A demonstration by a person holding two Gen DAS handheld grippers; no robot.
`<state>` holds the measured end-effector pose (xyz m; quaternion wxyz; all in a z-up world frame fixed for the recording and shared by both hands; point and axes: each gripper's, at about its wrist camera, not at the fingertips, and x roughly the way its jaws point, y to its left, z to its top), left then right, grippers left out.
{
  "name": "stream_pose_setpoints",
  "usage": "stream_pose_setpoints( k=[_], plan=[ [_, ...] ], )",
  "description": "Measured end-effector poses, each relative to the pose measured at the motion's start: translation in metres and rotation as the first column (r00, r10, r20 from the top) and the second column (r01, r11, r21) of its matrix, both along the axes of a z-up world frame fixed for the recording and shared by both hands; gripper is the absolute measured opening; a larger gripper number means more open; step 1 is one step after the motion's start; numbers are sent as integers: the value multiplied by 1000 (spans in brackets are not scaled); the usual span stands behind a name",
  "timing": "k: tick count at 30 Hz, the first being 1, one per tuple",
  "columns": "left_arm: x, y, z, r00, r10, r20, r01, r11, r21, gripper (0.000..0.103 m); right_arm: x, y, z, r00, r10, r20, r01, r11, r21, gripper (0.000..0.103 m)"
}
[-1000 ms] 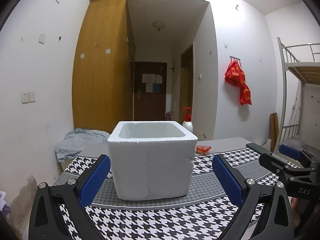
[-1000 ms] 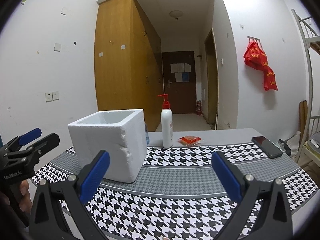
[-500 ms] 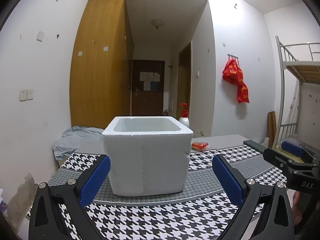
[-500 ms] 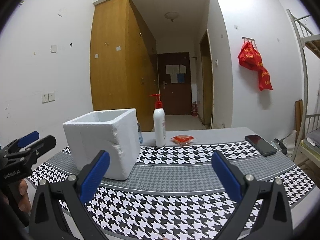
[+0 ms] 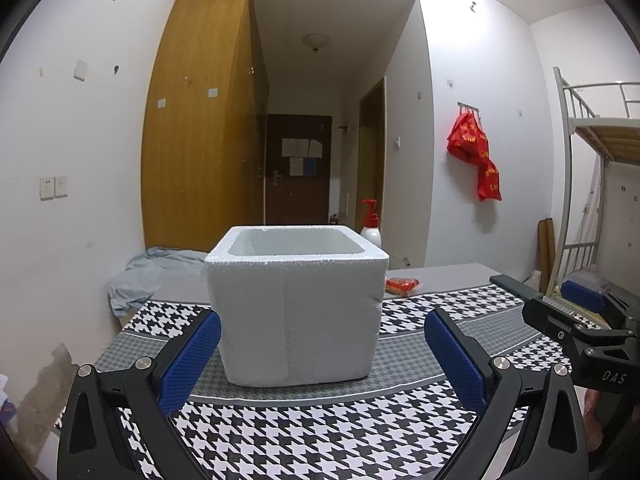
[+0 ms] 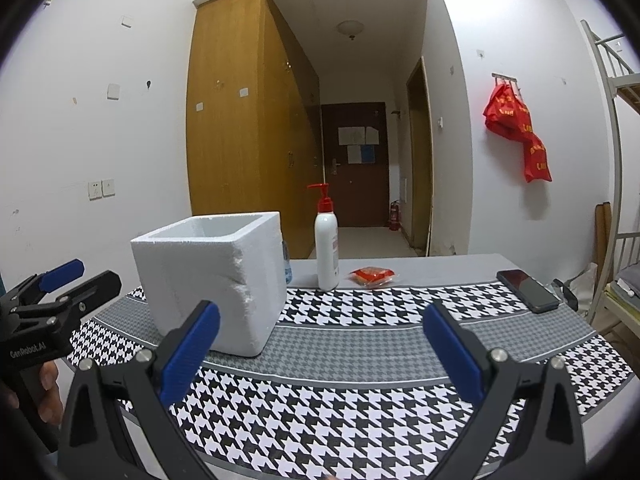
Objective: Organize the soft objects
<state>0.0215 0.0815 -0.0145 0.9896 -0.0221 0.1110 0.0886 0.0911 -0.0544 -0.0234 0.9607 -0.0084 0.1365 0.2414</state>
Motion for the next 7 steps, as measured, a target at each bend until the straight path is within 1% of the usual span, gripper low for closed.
stream_pose_setpoints(
  k=[7],
  plan=[
    [-3,0,1,1000,2,10,-2,1000,0,102,-2,1,-1,999,38,-4,-38,999,5,103]
  ],
)
